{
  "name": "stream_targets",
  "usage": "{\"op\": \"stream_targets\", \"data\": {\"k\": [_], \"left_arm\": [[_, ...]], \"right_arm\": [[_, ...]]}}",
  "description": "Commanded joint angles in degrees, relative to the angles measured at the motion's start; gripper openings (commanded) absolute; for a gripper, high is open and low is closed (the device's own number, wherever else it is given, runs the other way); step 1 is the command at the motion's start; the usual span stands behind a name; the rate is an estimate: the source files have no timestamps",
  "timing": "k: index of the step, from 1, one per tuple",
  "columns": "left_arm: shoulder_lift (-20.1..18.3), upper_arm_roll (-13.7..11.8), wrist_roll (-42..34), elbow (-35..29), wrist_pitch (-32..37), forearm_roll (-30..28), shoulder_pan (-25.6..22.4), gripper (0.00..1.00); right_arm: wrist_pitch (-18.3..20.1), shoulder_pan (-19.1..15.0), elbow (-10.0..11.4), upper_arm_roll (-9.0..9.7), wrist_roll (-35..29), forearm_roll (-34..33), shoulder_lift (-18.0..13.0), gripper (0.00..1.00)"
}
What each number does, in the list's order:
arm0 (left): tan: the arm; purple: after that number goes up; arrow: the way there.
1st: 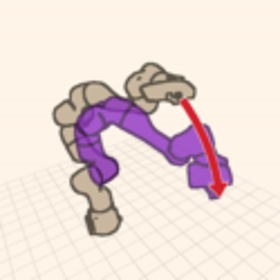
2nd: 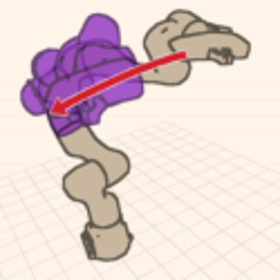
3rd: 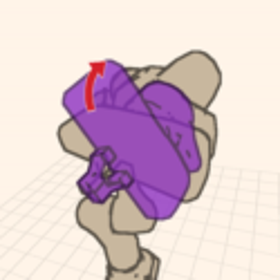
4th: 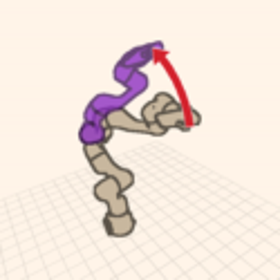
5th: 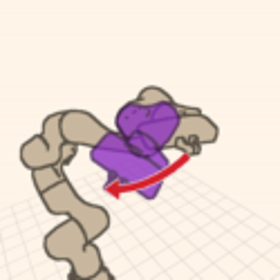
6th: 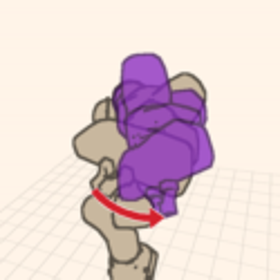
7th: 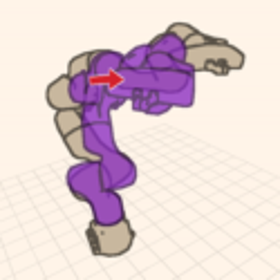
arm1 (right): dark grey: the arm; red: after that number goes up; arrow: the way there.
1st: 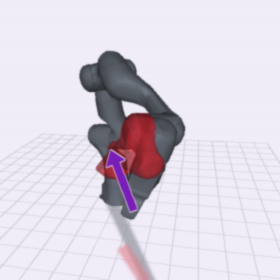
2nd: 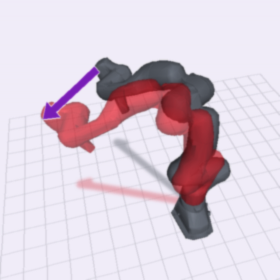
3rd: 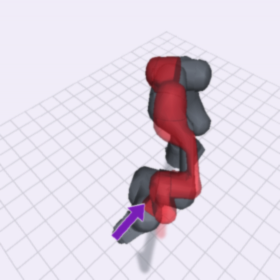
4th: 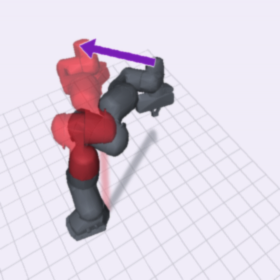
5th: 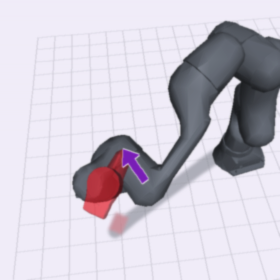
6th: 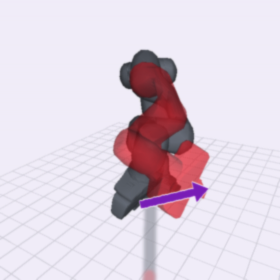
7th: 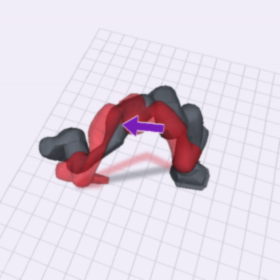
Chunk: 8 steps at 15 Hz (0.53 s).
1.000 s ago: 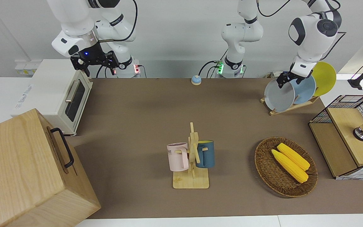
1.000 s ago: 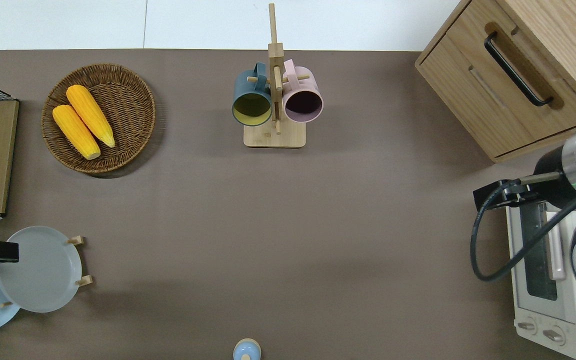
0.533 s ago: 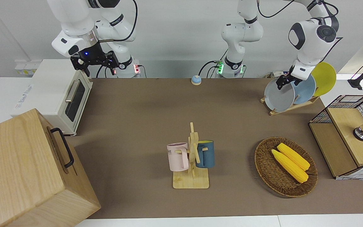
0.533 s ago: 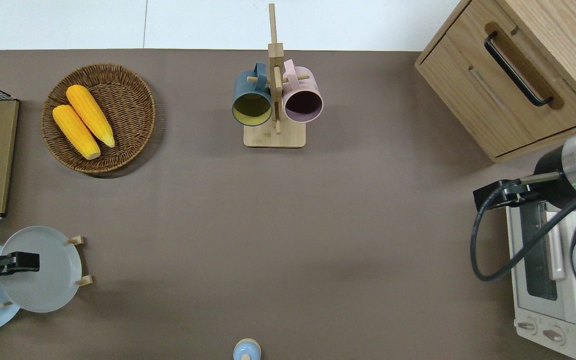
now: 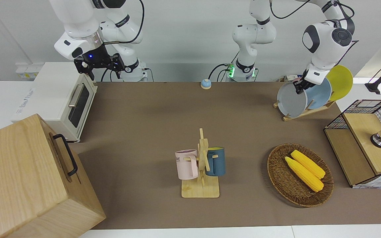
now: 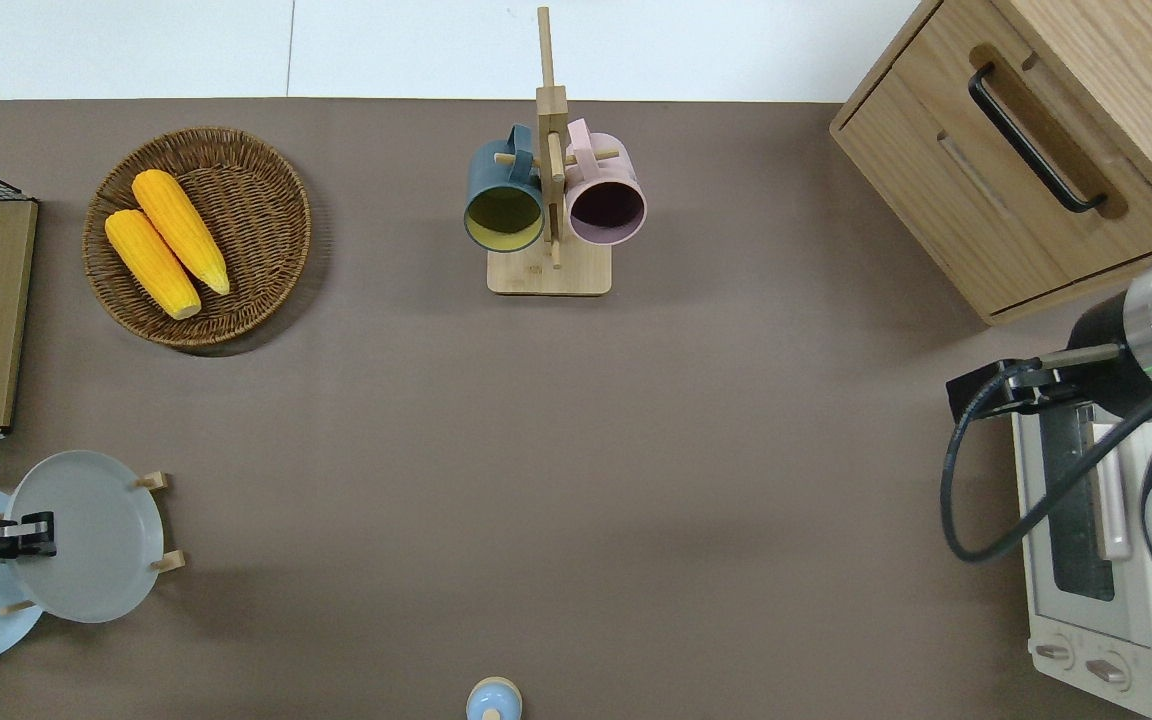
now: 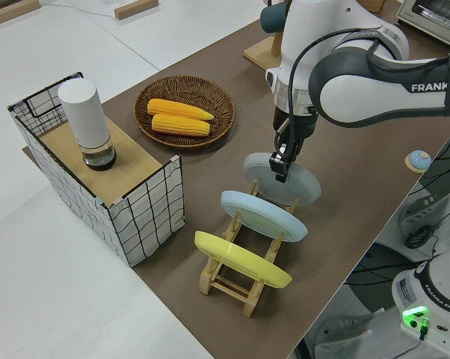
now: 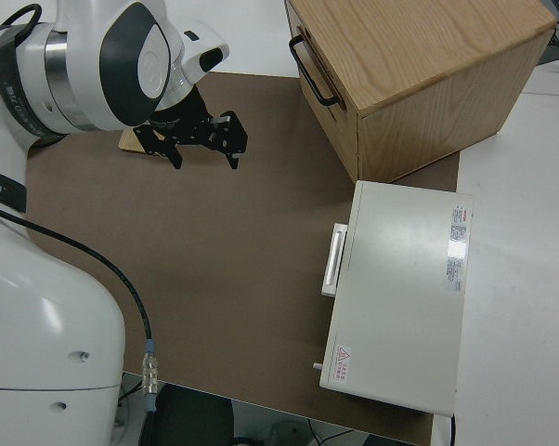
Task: Pick gray plate from low plate rack and place it on table with left arm
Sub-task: 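Close the left gripper on the gray plate's rim and lift it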
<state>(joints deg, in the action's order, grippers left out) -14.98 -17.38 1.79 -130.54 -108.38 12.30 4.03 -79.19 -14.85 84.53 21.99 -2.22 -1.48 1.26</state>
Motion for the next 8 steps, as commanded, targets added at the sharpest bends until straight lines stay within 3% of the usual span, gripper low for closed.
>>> {"op": "stream_targets", "data": {"k": [1, 8], "left_arm": [[-1.02, -0.72, 0.14, -1.47, -1.31, 1.15, 0.72, 0.0], [-0.84, -0.72, 0.14, 0.1, -0.52, 1.15, 1.16, 0.0]], "right_arm": [[0.62, -1.32, -0.41, 1.21, -0.68, -0.37, -0.12, 0.983], [0.7, -1.32, -0.33, 1.13, -0.68, -0.28, -0.12, 0.983]]}}
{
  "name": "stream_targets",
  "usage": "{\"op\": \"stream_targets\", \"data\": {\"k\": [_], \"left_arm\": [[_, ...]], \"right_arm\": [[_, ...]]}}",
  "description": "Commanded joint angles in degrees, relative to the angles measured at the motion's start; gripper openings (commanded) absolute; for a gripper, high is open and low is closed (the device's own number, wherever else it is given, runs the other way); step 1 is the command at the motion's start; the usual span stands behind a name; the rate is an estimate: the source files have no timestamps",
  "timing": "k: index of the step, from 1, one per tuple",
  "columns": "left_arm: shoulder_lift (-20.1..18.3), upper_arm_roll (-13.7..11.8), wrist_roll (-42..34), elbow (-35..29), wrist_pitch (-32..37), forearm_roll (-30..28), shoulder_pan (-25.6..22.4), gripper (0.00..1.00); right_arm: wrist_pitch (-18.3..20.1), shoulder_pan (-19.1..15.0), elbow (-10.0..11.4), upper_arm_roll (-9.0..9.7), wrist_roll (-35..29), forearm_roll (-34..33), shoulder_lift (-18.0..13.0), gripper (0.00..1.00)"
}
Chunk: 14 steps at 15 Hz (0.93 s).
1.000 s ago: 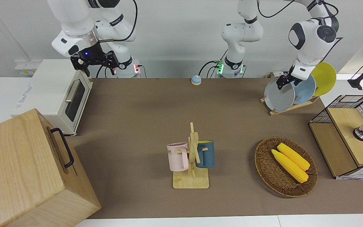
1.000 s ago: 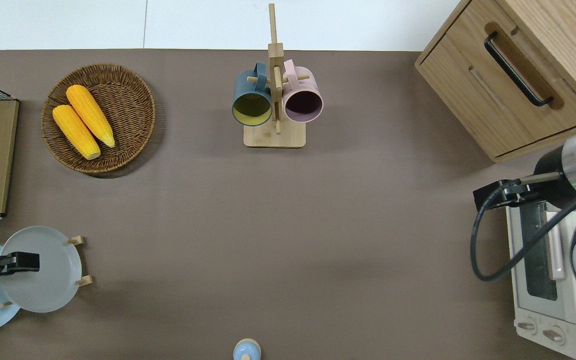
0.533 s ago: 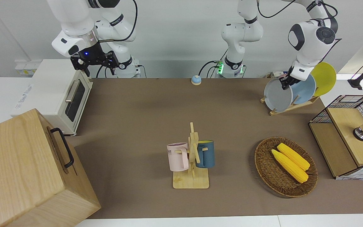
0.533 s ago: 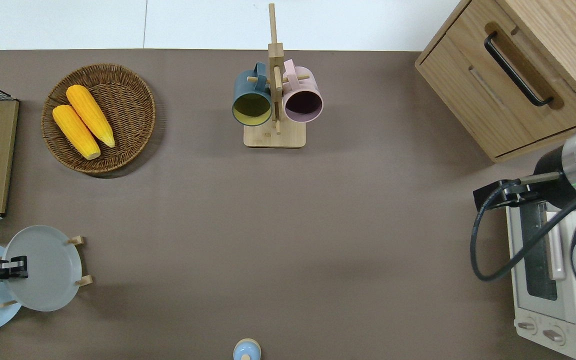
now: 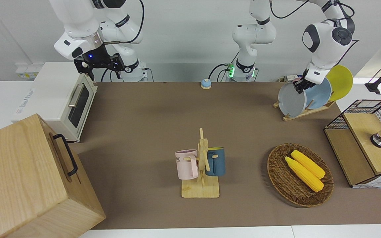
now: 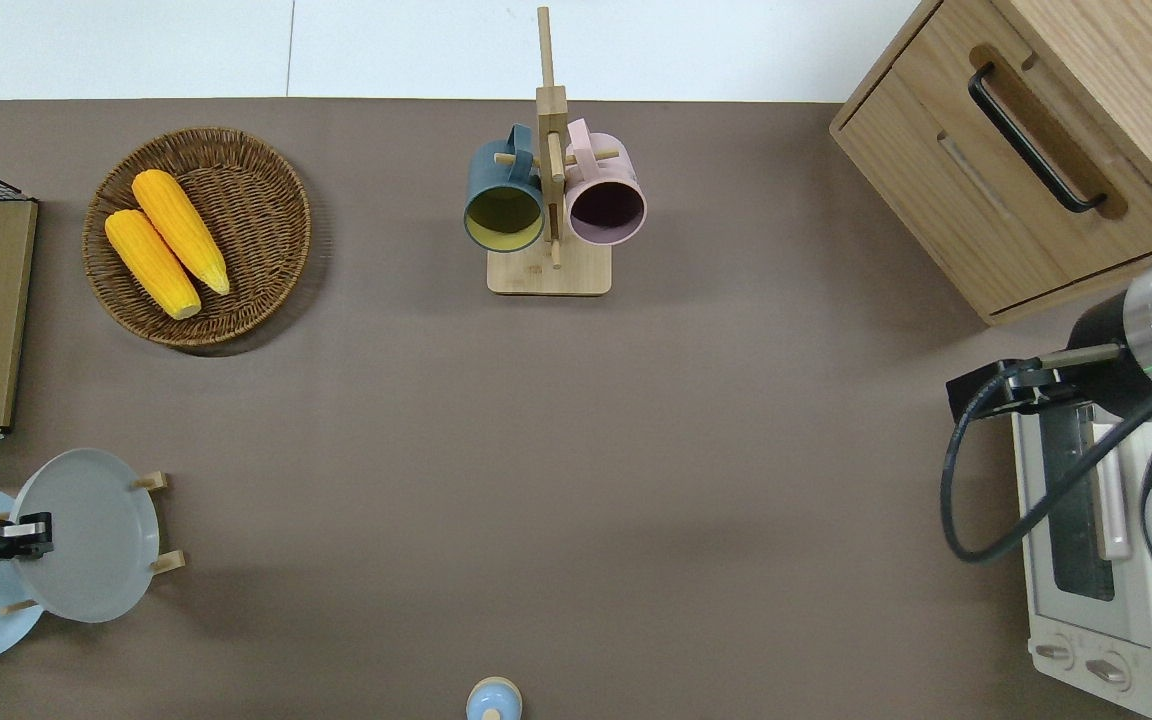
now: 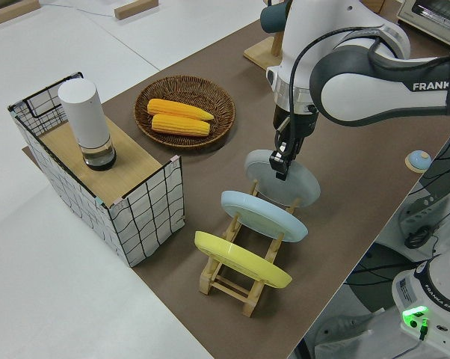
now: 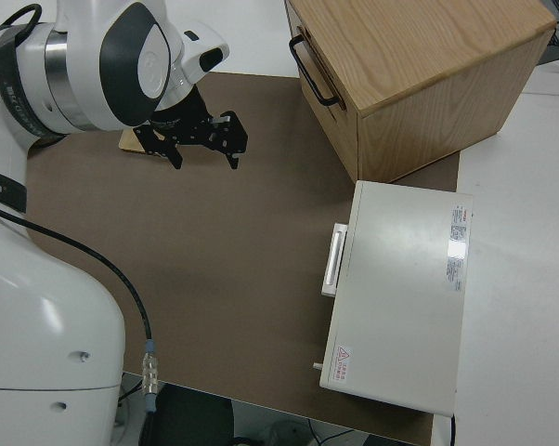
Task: Pick gray plate from low plate rack and place it on table with left arm
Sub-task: 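Close the left gripper on the gray plate's rim and lift it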
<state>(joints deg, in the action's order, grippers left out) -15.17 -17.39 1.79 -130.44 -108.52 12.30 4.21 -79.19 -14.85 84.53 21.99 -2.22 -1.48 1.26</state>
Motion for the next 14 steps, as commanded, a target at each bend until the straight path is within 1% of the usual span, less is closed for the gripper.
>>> {"op": "stream_targets", "data": {"k": [1, 5, 8, 11, 14], "left_arm": [[-0.57, -0.72, 0.23, 1.58, 0.06, 1.06, 0.98, 0.0], [-0.48, -0.72, 0.32, 6.94, 5.23, 1.15, 1.24, 0.0], [-0.48, -0.72, 0.32, 9.41, 7.35, 1.15, 1.24, 0.0], [-0.48, -0.63, 0.23, 14.93, 11.91, 1.15, 1.33, 0.0], [-0.48, 0.07, 0.32, 19.6, 15.69, 0.01, 1.68, 0.0]], "right_arm": [[0.62, -1.32, -0.41, 1.21, -0.68, -0.37, -0.12, 0.983], [0.62, -1.32, -0.41, 1.13, -0.68, -0.37, -0.12, 0.983], [0.62, -1.32, -0.41, 1.21, -0.68, -0.28, -0.12, 0.983], [0.62, -1.32, -0.41, 1.21, -0.68, -0.28, -0.12, 0.983], [0.62, -1.32, -0.41, 1.21, -0.68, -0.37, -0.12, 0.983]]}}
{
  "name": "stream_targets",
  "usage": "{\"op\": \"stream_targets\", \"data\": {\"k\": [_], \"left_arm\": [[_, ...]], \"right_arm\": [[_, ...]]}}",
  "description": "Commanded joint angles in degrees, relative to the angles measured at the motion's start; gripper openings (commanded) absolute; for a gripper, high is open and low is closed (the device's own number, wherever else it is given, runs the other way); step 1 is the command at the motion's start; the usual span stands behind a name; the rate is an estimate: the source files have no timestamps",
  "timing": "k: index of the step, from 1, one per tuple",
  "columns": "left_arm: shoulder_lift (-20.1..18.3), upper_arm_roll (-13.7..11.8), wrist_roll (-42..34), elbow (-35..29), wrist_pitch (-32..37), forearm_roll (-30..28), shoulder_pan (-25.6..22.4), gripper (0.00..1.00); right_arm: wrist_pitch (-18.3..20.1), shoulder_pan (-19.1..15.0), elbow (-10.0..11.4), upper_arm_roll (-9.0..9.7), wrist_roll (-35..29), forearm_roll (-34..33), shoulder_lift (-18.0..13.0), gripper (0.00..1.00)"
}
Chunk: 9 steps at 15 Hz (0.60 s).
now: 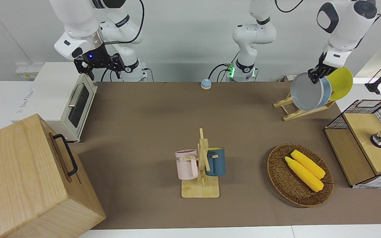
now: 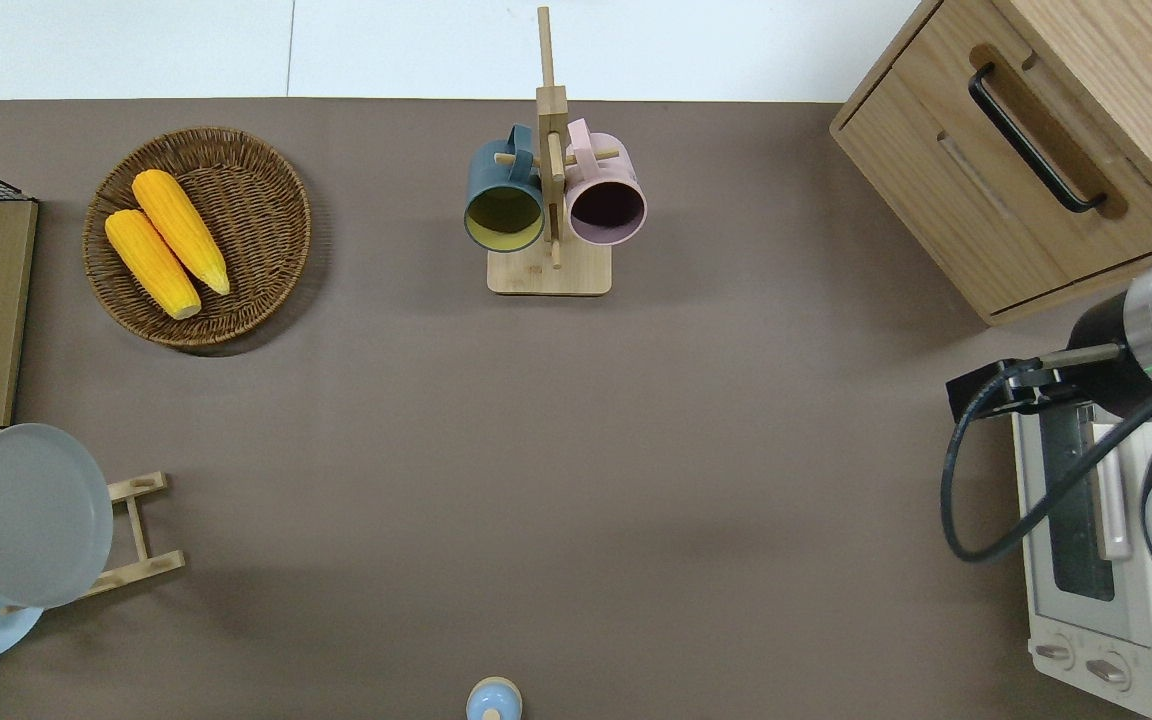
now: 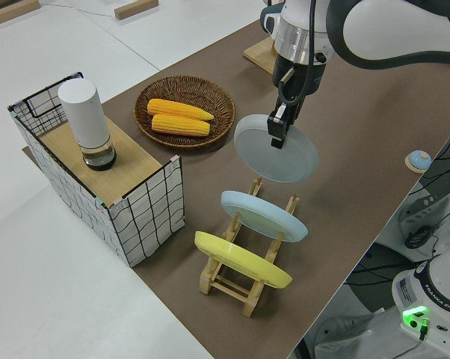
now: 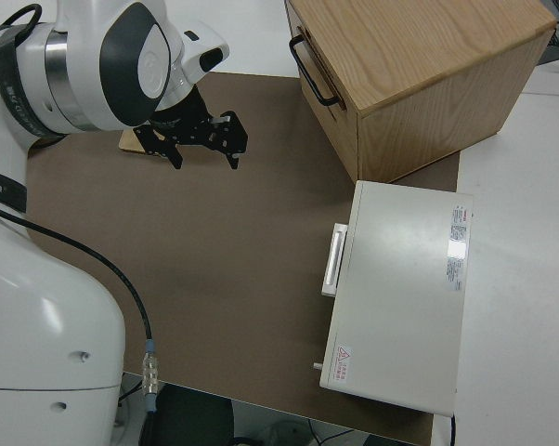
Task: Pick gray plate from low plate rack and place it on table with left arm
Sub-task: 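Carry the gray plate with the left gripper away from the rack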
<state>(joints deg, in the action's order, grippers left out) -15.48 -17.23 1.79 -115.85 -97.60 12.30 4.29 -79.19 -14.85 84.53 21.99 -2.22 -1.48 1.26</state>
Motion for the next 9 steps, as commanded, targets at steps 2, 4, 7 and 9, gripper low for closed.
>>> {"op": "stream_targets", "data": {"k": [2, 4, 7, 9], "left_arm": [[-0.08, 0.35, 0.4, 7.12, 6.54, -3.23, 1.78, 0.0], [0.36, 0.53, 1.11, 7.39, 6.72, -8.5, 2.22, 0.0], [2.28, 1.24, 1.98, 7.13, 7.34, -13.16, 2.83, 0.0], [5.0, 1.24, 2.25, 6.78, 7.43, -18.52, 3.79, 0.0]], "right_arm": [[0.62, -1.32, -0.41, 1.13, -0.68, -0.37, -0.12, 0.983], [0.62, -1.32, -0.41, 1.21, -0.68, -0.28, -0.12, 0.983], [0.62, -1.32, -0.41, 1.21, -0.68, -0.28, -0.12, 0.983], [0.62, -1.32, -0.41, 1.21, -0.68, -0.28, -0.12, 0.983]]}}
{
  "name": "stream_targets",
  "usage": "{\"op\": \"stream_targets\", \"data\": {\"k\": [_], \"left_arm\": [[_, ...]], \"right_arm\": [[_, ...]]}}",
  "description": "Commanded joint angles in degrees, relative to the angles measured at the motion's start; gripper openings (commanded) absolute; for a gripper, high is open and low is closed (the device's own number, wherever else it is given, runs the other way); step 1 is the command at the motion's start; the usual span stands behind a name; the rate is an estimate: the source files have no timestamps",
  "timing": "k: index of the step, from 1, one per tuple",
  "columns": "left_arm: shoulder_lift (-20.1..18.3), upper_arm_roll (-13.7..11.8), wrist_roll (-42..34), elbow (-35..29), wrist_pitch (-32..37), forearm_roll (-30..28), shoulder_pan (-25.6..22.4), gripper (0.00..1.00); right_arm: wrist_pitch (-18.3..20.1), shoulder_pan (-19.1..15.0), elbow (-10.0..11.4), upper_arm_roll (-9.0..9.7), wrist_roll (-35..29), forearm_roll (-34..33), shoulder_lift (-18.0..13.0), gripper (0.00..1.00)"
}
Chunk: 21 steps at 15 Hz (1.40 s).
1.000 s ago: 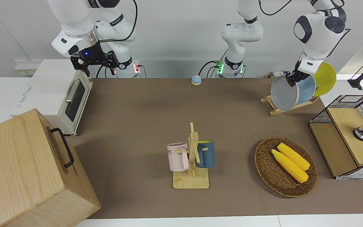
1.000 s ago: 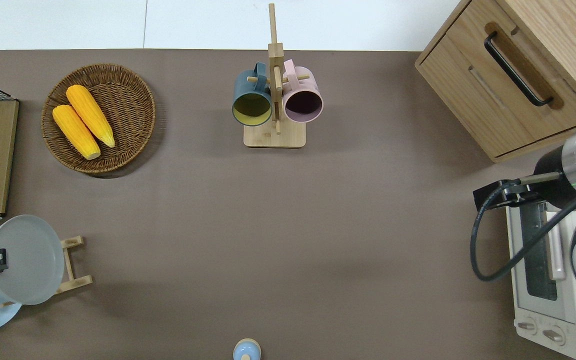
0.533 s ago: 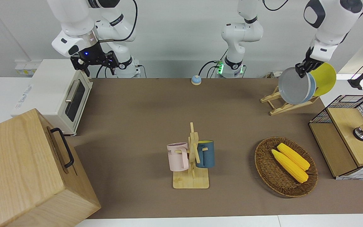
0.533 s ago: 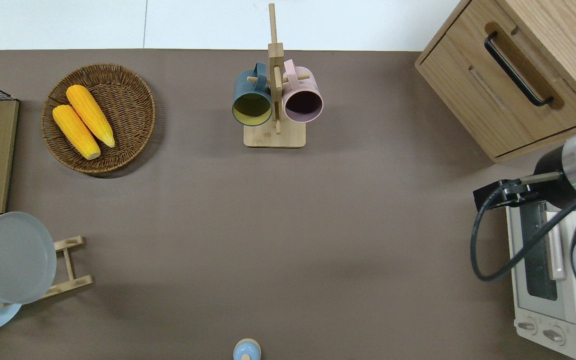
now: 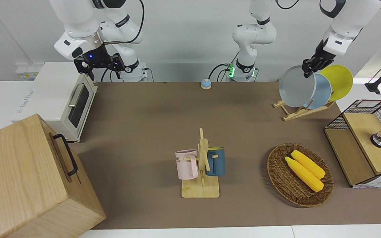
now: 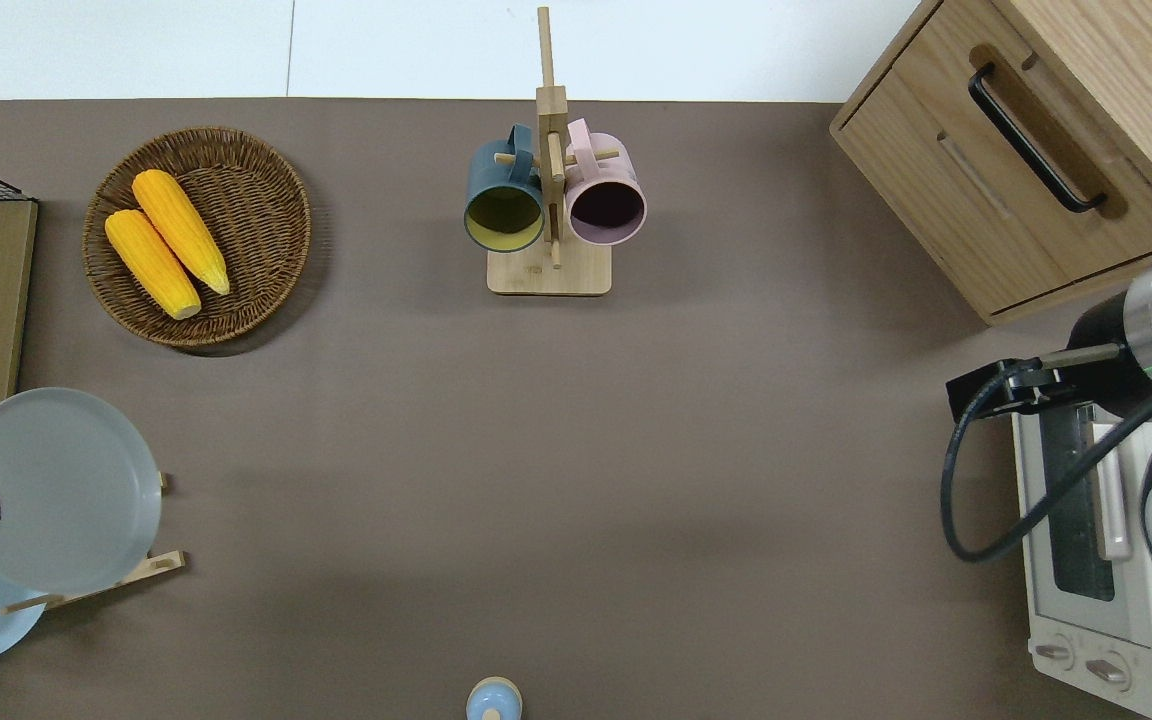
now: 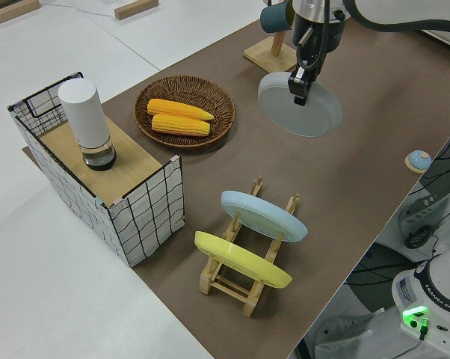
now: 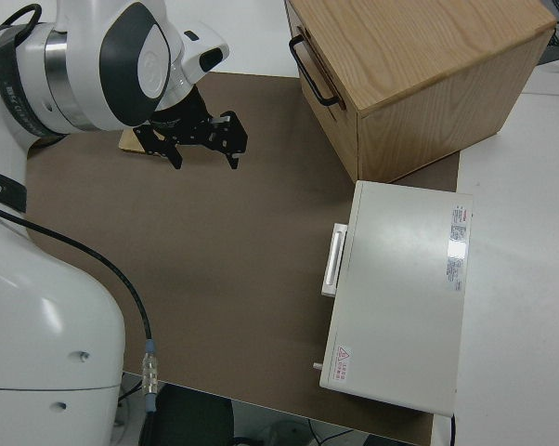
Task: Pick gray plate from low plate rack and place it on table with left arm
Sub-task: 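Carry the gray plate with the left gripper away from the rack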
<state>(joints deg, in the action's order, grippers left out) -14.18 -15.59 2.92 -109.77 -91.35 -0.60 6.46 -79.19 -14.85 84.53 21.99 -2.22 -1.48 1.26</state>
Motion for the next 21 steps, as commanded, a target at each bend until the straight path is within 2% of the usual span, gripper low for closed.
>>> {"op": "stream_targets", "data": {"k": [1, 6, 11, 15, 21], "left_arm": [[5.11, -0.32, 1.13, 0.52, 1.18, -7.03, 2.24, 0.0], [11.18, -0.32, 1.13, -0.89, 1.09, -14.67, 5.67, 0.0], [14.96, -0.23, -0.01, -2.82, -0.84, -20.04, 7.69, 0.0], [15.67, 0.47, -0.98, -3.87, -2.42, -22.33, 7.69, 0.0], [17.42, 1.61, -2.39, -5.46, -4.97, -22.34, 8.05, 0.0]], "right_arm": [[0.62, -1.32, -0.33, 1.21, -0.68, -0.28, -0.12, 0.983], [0.62, -1.32, -0.41, 1.21, -0.68, -0.28, -0.12, 0.983], [0.62, -1.32, -0.41, 1.21, -0.68, -0.28, -0.12, 0.983], [0.62, -1.32, -0.33, 1.21, -0.68, -0.37, -0.12, 0.983], [0.62, -1.32, -0.41, 1.21, -0.68, -0.28, -0.12, 0.983]]}}
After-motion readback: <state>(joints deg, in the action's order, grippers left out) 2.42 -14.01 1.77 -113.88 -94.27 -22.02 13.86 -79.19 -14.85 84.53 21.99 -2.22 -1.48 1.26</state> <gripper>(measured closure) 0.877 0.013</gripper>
